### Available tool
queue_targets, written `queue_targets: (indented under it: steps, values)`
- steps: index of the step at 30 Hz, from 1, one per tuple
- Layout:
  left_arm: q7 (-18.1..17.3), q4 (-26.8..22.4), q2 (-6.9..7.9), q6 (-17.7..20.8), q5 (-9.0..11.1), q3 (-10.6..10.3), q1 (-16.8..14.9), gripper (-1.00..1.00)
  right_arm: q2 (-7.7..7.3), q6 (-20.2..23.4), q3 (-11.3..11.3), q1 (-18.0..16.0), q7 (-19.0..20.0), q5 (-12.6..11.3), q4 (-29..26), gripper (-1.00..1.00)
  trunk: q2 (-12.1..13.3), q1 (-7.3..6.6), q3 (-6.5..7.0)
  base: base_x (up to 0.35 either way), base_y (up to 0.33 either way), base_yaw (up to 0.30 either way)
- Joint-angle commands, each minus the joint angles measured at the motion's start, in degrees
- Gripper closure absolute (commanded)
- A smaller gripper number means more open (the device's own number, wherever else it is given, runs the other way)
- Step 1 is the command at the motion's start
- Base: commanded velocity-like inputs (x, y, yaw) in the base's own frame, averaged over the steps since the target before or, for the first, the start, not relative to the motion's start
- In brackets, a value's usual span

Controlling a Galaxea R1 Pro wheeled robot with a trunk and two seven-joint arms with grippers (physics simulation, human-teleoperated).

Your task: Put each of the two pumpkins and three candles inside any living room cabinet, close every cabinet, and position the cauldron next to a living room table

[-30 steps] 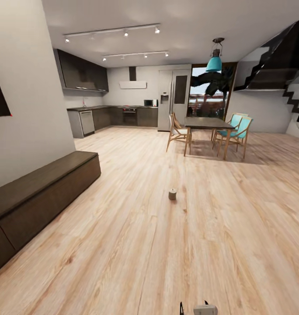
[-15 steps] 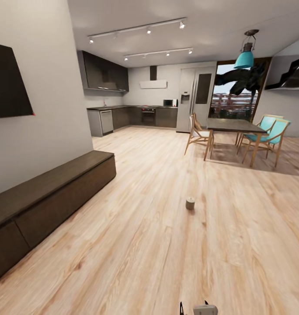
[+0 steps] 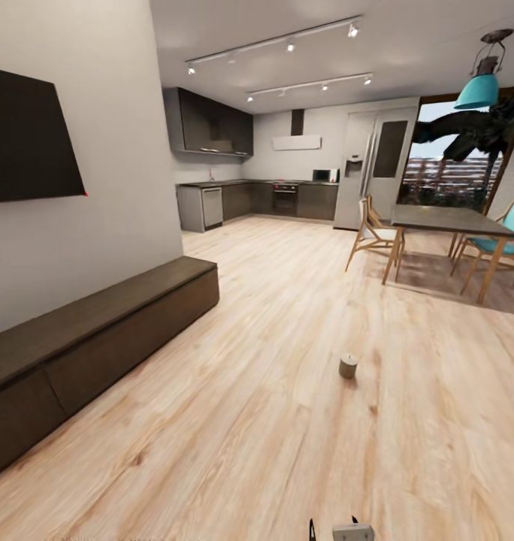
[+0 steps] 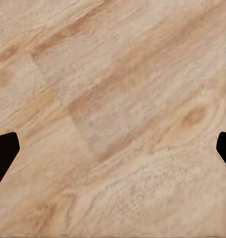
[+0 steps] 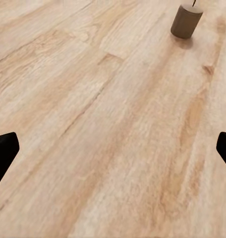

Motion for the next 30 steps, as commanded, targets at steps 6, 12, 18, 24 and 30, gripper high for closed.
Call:
queue_targets:
  steps: [6, 12, 18, 24, 30]
  values:
    - [0.39, -0.03, 0.0, 0.03, 0.11, -0.49, -0.03, -1.0, -0.01, -0.16, 0.48, -0.03, -0.15, -0.59, 0.03, -1.0, -0.02, -0.01, -0.19, 0.018, -0.307, 0.267]
    - [0.39, -0.03, -0.03, 0.11, 0.08, -0.57, -0.03, -1.0, -0.01, -0.2, 0.49, -0.03, -0.15, -0.59, 0.01, -1.0, -0.02, -0.01, -0.23, 0.001, -0.277, 0.267]
    - [0.39, -0.03, -0.07, 0.13, 0.08, -0.57, -0.03, -1.0, -0.01, -0.2, 0.49, -0.03, -0.15, -0.57, 0.01, -1.0, -0.02, -0.01, -0.24, 0.0, -0.046, 0.267]
    - [0.39, -0.03, -0.06, 0.1, 0.1, -0.56, -0.03, -1.0, -0.01, -0.2, 0.49, -0.03, -0.15, -0.52, 0.01, -1.0, -0.02, -0.01, -0.24, 0.0, -0.005, 0.267]
    - [0.39, -0.03, -0.08, 0.05, 0.08, -0.57, -0.03, -1.0, -0.01, -0.2, 0.49, -0.03, -0.15, -0.5, 0.01, -1.0, -0.02, -0.01, -0.24, 0.0, 0.0, 0.267]
